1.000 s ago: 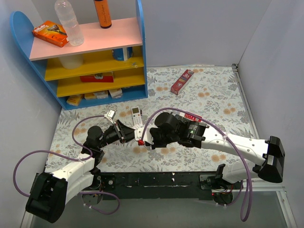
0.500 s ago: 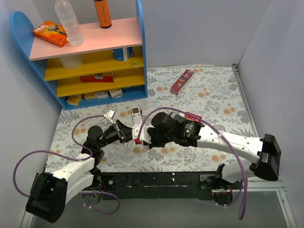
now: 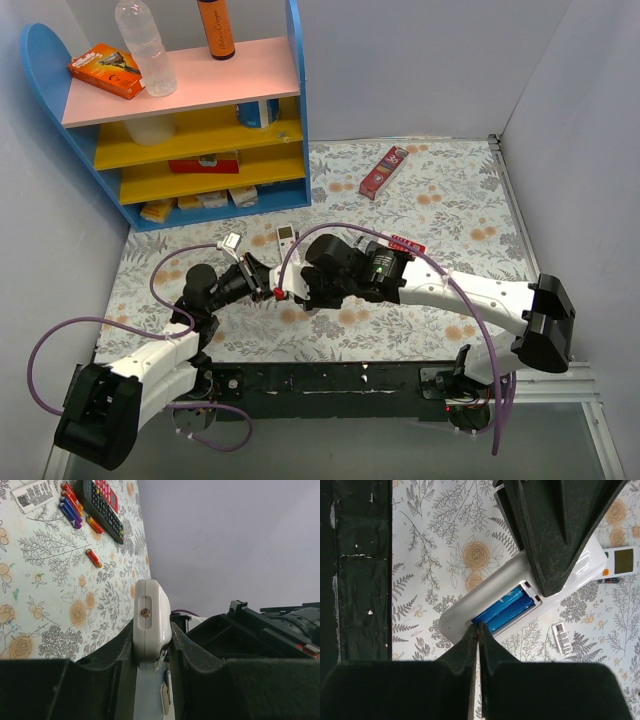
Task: Load the batteries into the remote control
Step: Load the battery into the remote control.
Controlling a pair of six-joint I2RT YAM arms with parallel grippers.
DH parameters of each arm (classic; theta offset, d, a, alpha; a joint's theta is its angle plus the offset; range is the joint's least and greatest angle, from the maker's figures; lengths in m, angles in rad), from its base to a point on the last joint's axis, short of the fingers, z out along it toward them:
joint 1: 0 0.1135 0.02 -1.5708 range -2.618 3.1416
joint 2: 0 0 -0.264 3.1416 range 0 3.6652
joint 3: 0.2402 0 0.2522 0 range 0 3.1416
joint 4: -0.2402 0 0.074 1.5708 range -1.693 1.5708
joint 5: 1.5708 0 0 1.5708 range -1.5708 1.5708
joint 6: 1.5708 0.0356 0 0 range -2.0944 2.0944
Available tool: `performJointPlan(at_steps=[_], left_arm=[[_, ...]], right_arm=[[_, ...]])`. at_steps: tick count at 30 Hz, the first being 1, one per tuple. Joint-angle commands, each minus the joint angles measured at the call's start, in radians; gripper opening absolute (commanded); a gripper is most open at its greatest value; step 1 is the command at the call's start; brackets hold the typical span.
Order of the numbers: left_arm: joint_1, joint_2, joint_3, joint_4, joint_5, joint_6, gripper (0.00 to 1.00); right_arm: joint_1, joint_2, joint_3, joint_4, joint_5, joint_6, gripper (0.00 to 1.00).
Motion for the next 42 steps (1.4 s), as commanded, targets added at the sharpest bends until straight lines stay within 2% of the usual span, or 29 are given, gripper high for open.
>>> performJointPlan(at_steps=[1, 7, 12, 21, 28, 32, 38, 42], left_arm=[[-0.020, -0.059, 0.085, 0.048, 0.059, -0.078, 0.00], [-0.021, -0.093, 0.122, -0.045, 0.050, 0.020, 0.00], [-0.021, -0.119, 0.163, -0.176, 0.021, 0.179, 0.00], [-0.023, -0.159, 0.254, -0.412, -0.056, 0.419, 0.00], [-0.021, -0.154, 0.283, -0.512, -0.134, 0.483, 0.00], [-0.021, -0.116, 0.283, -0.593, -0.203, 0.491, 0.00], [-0.020, -0.108, 0.219, -0.549, -0.235, 0.471, 0.00], [-0.020, -0.110, 0.182, -0.533, -0.246, 0.477, 0.00]], right_arm=[[0.000, 0.072, 0.058, 0.045, -0.009, -0.001, 0.06], [0.000, 0.172, 0.131, -0.033, -0.006, 0.024, 0.06], [0.000, 0.250, 0.211, -0.083, -0.049, 0.042, 0.10], [-0.021, 0.295, 0.254, -0.103, -0.141, 0.082, 0.27], [-0.072, 0.197, 0.204, -0.008, -0.192, 0.133, 0.40], [-0.110, 0.063, 0.088, 0.092, -0.200, 0.165, 0.43], [-0.244, -0.049, -0.055, 0.175, -0.129, 0.219, 0.50], [-0.316, -0.049, -0.106, 0.198, -0.075, 0.219, 0.56]])
